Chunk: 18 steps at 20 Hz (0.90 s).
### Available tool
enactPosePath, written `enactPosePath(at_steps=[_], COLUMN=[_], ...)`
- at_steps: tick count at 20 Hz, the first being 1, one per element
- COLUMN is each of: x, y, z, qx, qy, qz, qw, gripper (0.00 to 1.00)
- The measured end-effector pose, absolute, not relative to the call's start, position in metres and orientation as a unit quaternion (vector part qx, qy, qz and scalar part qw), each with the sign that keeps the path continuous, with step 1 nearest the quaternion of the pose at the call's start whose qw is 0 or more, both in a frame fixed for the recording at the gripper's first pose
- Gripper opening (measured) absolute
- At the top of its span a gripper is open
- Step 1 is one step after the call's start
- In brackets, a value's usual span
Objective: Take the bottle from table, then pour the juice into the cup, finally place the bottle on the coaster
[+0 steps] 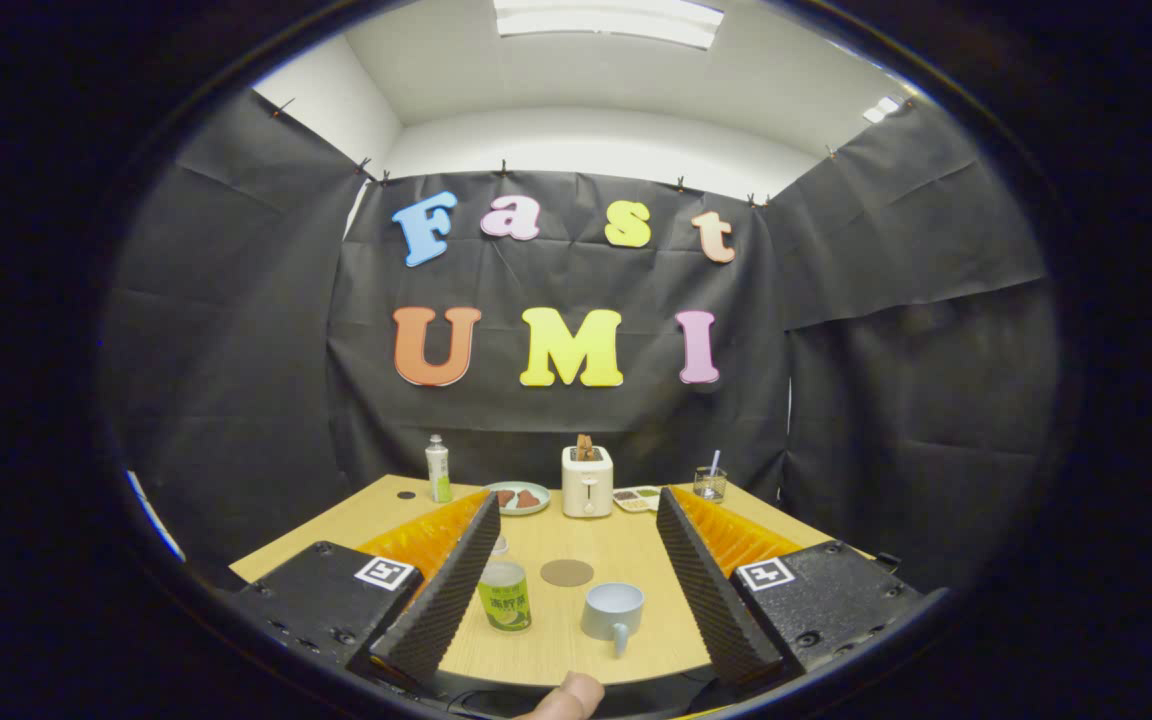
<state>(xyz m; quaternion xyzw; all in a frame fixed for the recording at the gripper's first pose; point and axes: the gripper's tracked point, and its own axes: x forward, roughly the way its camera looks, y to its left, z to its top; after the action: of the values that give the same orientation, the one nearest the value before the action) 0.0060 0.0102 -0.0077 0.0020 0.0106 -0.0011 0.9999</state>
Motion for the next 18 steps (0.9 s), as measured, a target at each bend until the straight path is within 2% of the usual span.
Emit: enactPosePath(at_steps=[18], x=[0.071], y=[0.044], z=[-0.110], qx=[-0.005], qy=[0.059], qz=[0.011], qw=[0.998], gripper=[1.00])
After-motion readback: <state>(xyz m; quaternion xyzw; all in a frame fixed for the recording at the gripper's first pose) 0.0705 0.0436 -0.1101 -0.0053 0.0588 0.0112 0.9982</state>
